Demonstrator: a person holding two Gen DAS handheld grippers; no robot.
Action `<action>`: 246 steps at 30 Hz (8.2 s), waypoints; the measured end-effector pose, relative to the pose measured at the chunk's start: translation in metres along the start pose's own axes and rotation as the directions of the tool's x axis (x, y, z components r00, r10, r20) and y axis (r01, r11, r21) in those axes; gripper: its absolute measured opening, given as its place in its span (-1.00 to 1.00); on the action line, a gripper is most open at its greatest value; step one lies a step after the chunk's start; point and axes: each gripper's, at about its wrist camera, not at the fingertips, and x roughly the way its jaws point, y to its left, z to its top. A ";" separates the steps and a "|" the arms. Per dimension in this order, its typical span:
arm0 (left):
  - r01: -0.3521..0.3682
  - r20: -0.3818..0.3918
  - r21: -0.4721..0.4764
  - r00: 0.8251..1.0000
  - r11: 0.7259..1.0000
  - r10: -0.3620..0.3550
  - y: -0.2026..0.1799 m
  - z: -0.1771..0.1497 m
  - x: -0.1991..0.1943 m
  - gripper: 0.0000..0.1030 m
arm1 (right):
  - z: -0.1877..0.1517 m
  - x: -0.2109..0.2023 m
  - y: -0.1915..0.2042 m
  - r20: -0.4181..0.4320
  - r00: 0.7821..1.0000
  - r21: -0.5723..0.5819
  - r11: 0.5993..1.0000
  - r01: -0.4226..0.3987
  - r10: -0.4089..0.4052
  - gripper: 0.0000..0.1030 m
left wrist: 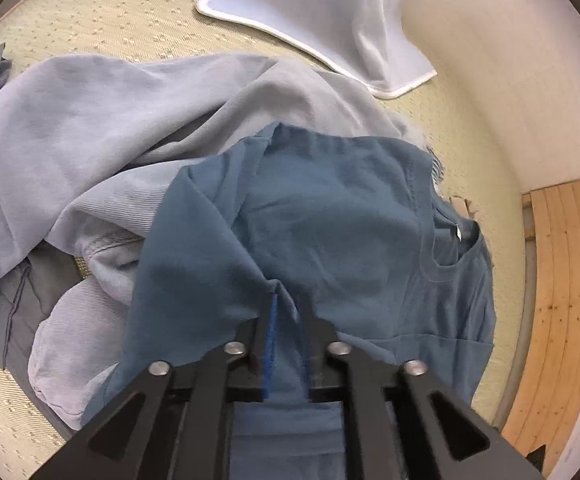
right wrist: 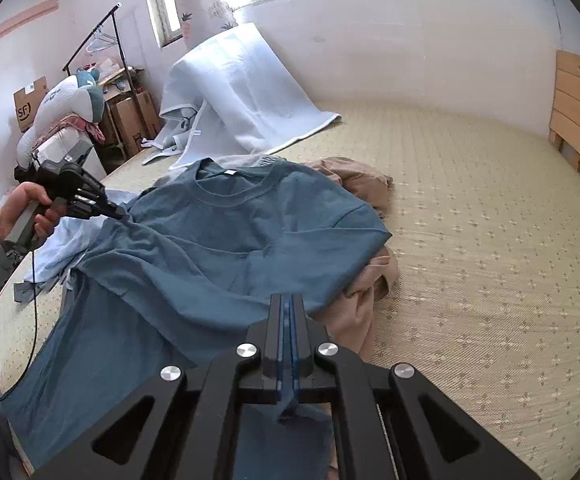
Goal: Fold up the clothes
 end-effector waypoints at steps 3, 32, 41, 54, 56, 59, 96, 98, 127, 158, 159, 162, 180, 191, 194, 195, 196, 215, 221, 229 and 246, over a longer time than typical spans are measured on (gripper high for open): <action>-0.013 -0.020 0.011 1.000 1.000 0.013 -0.005 -0.002 0.004 -0.08 | -0.005 0.001 0.001 -0.008 1.000 0.007 1.000 -0.009 0.009 -0.98; -0.056 -0.006 0.036 0.998 0.998 0.057 0.000 -0.014 0.002 -0.98 | -0.008 0.028 -0.061 -0.014 0.982 0.374 0.912 -0.169 0.188 -0.08; -0.060 -0.008 0.036 0.998 0.998 0.060 0.005 -0.017 -0.001 -0.98 | -0.032 0.050 -0.082 -0.028 0.968 0.501 0.841 -0.203 0.250 -0.08; -0.053 -0.008 0.027 0.999 0.998 0.054 0.012 -0.018 0.000 -0.98 | -0.027 0.039 -0.056 0.007 0.974 0.381 0.899 -0.214 0.228 -1.00; -0.054 -0.010 0.027 0.998 0.998 0.055 0.012 -0.019 0.000 -0.98 | -0.029 0.038 -0.067 0.023 0.969 0.427 0.874 -0.231 0.245 -0.98; -0.055 -0.009 0.026 0.998 0.998 0.055 0.012 -0.020 -0.001 -0.98 | -0.034 0.038 -0.088 0.049 0.960 0.510 0.820 -0.260 0.275 -0.72; -0.025 0.019 0.018 1.000 1.000 0.025 0.015 -0.017 -0.004 -0.98 | -0.054 0.042 -0.098 0.195 0.917 0.544 0.739 -0.397 0.349 -0.99; -0.014 0.036 0.013 0.999 1.000 0.013 0.016 -0.016 -0.009 -0.98 | -0.046 0.033 -0.094 0.191 0.927 0.514 0.771 -0.376 0.324 -0.99; 0.161 0.242 -0.008 0.958 0.987 -0.154 0.045 -0.009 -0.044 0.65 | 0.012 0.036 -0.097 0.020 1.000 0.452 0.892 0.000 -0.010 0.05; 0.214 0.214 -0.084 0.958 0.973 -0.192 0.252 -0.365 -0.154 0.65 | -0.159 -0.183 0.161 0.153 0.988 0.153 0.988 -0.005 -0.019 0.61; 0.219 0.213 -0.103 0.958 0.970 -0.194 0.256 -0.370 -0.152 0.65 | -0.162 -0.182 0.169 0.150 0.989 0.142 0.990 -0.012 -0.010 0.61; 0.224 0.208 -0.179 0.960 0.958 -0.185 0.276 -0.392 -0.144 0.65 | -0.169 -0.179 0.191 0.142 0.990 0.106 0.994 -0.032 0.017 0.61; 0.144 0.140 -0.270 0.984 0.952 -0.109 0.309 -0.432 -0.129 0.65 | -0.195 -0.176 0.258 0.106 0.990 0.035 0.995 -0.096 0.092 0.61; 0.228 0.151 -0.268 0.970 0.936 -0.193 0.308 -0.436 -0.123 0.70 | -0.196 -0.175 0.274 0.103 0.991 -0.005 0.996 -0.088 0.088 0.61; 0.213 0.144 -0.253 0.973 0.944 -0.181 0.305 -0.438 -0.122 0.70 | -0.197 -0.172 0.279 0.097 0.992 -0.018 0.996 -0.084 0.085 0.61; 0.214 0.144 -0.255 0.973 0.943 -0.181 0.305 -0.439 -0.121 0.70 | -0.197 -0.172 0.280 0.094 0.992 -0.021 0.996 -0.082 0.084 0.61; 0.214 0.145 -0.257 0.973 0.942 -0.182 0.304 -0.441 -0.121 0.70 | -0.198 -0.171 0.282 0.091 0.992 -0.023 0.996 -0.081 0.083 0.61; 0.302 0.191 -0.347 0.950 0.888 -0.248 0.311 -0.454 -0.119 0.29 | -0.205 -0.160 0.292 0.059 0.994 -0.061 0.994 -0.092 0.095 0.61; 0.263 0.171 -0.378 0.962 0.888 -0.212 0.318 -0.449 -0.117 -0.30 | -0.207 -0.159 0.298 0.051 0.994 -0.087 0.992 -0.092 0.096 0.61; 0.276 0.208 -0.382 0.956 0.882 -0.209 0.320 -0.453 -0.133 -0.92 | -0.216 -0.148 0.320 0.010 0.996 -0.171 0.982 -0.082 0.085 0.61; 0.480 0.250 -0.262 0.872 0.837 -0.421 0.273 -0.425 -0.192 -0.95 | -0.271 -0.073 0.442 -0.169 0.982 -0.486 0.860 -0.153 0.079 0.61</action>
